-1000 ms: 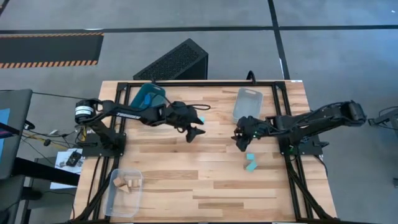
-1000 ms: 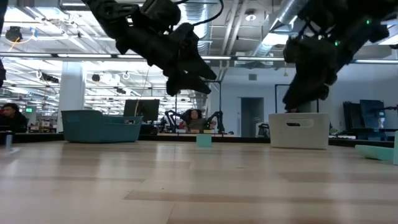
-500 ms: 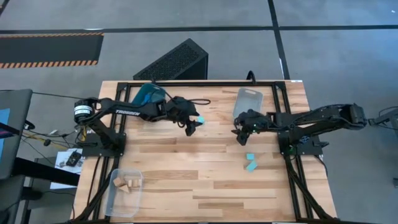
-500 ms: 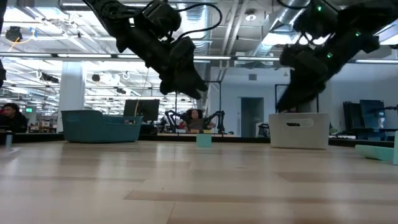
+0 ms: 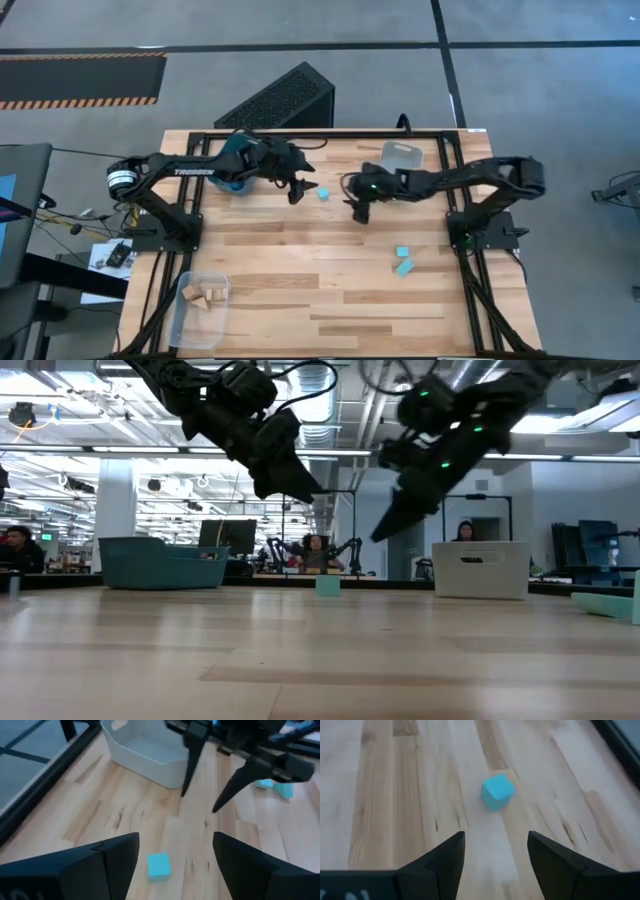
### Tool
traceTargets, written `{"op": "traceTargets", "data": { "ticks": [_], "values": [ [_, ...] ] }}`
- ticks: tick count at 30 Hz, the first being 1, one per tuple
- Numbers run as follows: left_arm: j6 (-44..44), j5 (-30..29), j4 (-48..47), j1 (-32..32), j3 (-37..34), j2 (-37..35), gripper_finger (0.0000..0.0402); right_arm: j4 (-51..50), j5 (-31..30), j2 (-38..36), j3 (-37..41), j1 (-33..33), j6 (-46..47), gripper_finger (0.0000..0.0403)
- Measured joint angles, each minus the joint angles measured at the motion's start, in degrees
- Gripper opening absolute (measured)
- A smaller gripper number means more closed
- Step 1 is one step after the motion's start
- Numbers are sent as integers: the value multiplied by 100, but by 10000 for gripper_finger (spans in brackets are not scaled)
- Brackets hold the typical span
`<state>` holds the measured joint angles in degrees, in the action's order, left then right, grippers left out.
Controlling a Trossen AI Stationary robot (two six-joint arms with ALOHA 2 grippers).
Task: Sort & place blocks by color
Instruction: Put the top left light blue block into the gray bin
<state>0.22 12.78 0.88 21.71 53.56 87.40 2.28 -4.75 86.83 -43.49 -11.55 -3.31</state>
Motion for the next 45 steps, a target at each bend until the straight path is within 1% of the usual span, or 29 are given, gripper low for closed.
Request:
{"op": "traceTargets", "data": {
  "ticks": [4, 7, 10, 15, 17, 20, 26, 30, 34, 38, 41, 42, 45],
  "values": [
    [240, 60, -203, 65, 0, -21, 240, -41, 103, 711, -627, -109, -167, 240],
    [402, 92, -472, 99, -2, -104, 240, -377, 258, 1111, -1098, -219, -107, 240],
    [588, 115, -797, 126, -2, -231, 240, -692, 315, 1346, -1457, -299, -46, 240],
    [818, 150, -892, 162, -8, -330, 240, -802, 335, 1577, -1770, -325, -220, 240],
    [908, 256, -833, 171, -69, -261, 240, -971, 347, 1557, -1807, -351, -219, 240],
    [980, 372, -486, 167, -220, 50, 239, -1020, 347, 1525, -1827, -364, -214, 240],
    [974, 395, 635, 123, -214, 805, 239, -1451, 329, 1153, -1829, -392, -103, 240],
    [930, 395, 1094, 115, -205, 1294, 239, -1800, 291, 969, -1827, -392, 67, 240],
    [915, 396, 1097, 113, -208, 1578, 239, -2052, 283, 837, -1826, -394, 177, 240],
    [910, 466, 1391, 81, -200, 1821, 239, -2145, 284, 830, -1826, -392, 250, 240],
    [858, 460, 1440, 3, -189, 2071, 239, -2205, 308, 832, -1826, -382, 427, 240],
    [841, 423, 1437, -17, -179, 2135, 239, -2207, 307, 832, -1826, -375, 475, 240],
    [773, 67, 1533, -83, -142, 2260, 236, -2198, 307, 832, -1826, -326, 490, 240]
  ]
}}
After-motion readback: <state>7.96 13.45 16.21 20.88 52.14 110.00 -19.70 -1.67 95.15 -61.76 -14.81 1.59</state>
